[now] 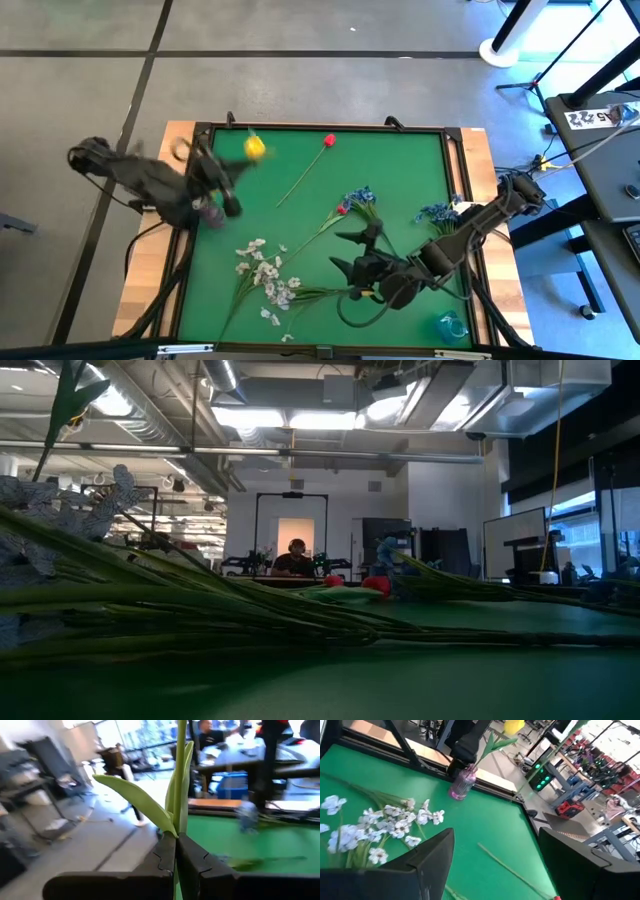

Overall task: Sort flowers into vase by color
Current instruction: Put the yellow flower into the purple vase, then put the left white flower into the purple vase

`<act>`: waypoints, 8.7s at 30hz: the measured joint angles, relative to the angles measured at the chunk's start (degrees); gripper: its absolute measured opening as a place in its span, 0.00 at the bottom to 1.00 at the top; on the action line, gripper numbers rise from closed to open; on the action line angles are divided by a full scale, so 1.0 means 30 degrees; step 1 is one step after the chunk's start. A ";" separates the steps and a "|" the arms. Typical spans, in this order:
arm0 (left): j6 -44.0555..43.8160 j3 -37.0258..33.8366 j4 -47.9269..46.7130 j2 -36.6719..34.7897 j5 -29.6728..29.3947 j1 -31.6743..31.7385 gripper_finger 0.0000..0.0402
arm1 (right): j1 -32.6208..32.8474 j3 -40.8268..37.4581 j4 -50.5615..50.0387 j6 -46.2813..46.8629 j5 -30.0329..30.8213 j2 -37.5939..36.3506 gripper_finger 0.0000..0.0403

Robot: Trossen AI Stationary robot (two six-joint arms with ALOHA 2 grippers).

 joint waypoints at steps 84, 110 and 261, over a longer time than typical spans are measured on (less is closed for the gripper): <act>-0.6929 0.0285 -1.4101 -0.9823 0.7581 0.0640 0.00 | -0.0493 -0.0015 -0.1537 0.5494 0.0525 0.0000 0.72; -1.0800 -0.3659 -1.4560 -0.9811 1.0920 0.0647 0.00 | -0.0558 -0.0015 -0.1512 0.5508 0.0022 0.0007 0.72; 0.2636 -0.0332 0.3555 -0.2705 -0.1004 0.4142 0.01 | -0.0551 -0.0108 -0.3415 0.5460 -0.0804 0.0007 0.72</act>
